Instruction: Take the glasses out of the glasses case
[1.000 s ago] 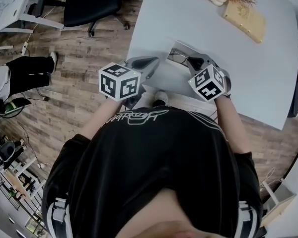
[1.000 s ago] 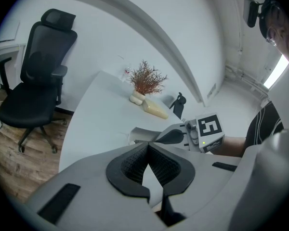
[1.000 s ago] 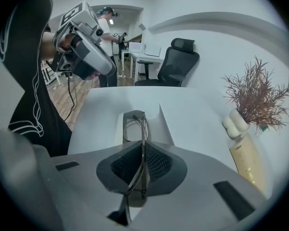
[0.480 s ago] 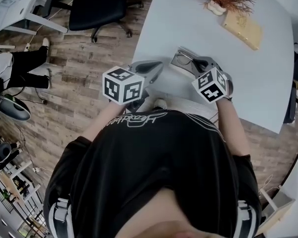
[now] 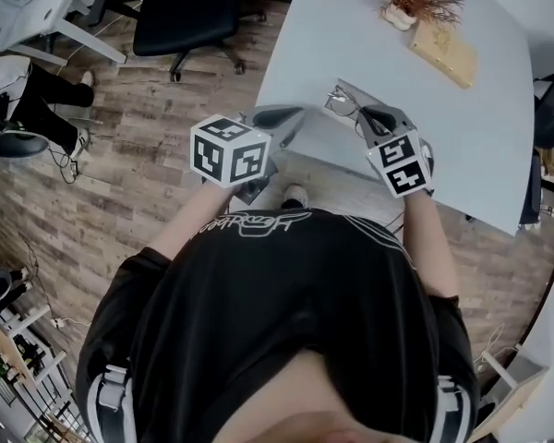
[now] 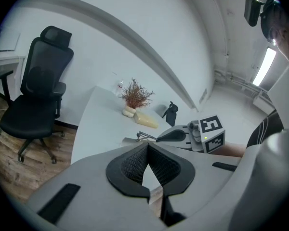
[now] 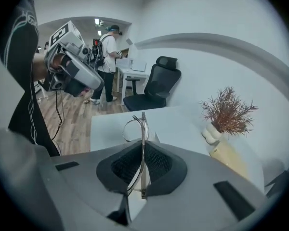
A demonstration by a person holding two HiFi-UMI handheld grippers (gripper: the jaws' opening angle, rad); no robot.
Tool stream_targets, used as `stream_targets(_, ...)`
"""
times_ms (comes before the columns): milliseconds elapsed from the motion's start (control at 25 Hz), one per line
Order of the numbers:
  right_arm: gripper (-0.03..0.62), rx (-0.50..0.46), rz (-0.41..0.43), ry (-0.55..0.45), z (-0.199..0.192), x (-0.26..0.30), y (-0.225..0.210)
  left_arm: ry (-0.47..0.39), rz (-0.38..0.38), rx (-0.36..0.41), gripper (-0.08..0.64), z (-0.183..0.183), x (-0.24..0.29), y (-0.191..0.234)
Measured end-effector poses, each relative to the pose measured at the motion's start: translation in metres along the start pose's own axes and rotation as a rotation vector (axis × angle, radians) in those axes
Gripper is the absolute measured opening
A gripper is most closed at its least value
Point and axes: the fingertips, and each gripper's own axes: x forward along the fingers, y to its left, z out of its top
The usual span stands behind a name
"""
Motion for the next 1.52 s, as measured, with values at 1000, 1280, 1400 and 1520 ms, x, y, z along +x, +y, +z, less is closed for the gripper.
stream_targets(1000, 0.020, 0.546, -0.120, -0.508, 0.057, -0.205, 0.213, -0.067, -0.191, 0.158, 0.008, -0.076, -0.194, -0.143)
stream_targets(1280, 0.020, 0.619, -0.136, -0.535, 0.043, -0.235, 0.257, -0.064, -0.225, 0.151, 0.008, -0.102, -0.221, -0.164)
stream_targets(1400, 0.020, 0.638, -0.145, -0.545, 0.039, -0.243, 0.273, -0.062, -0.235, 0.157, 0.008, -0.113, -0.231, -0.172)
stream_targets(1520, 0.020, 0.654, -0.138, -0.566, 0.039, -0.250, 0.286, -0.071, -0.234, 0.159, 0.008, -0.120, -0.240, -0.178)
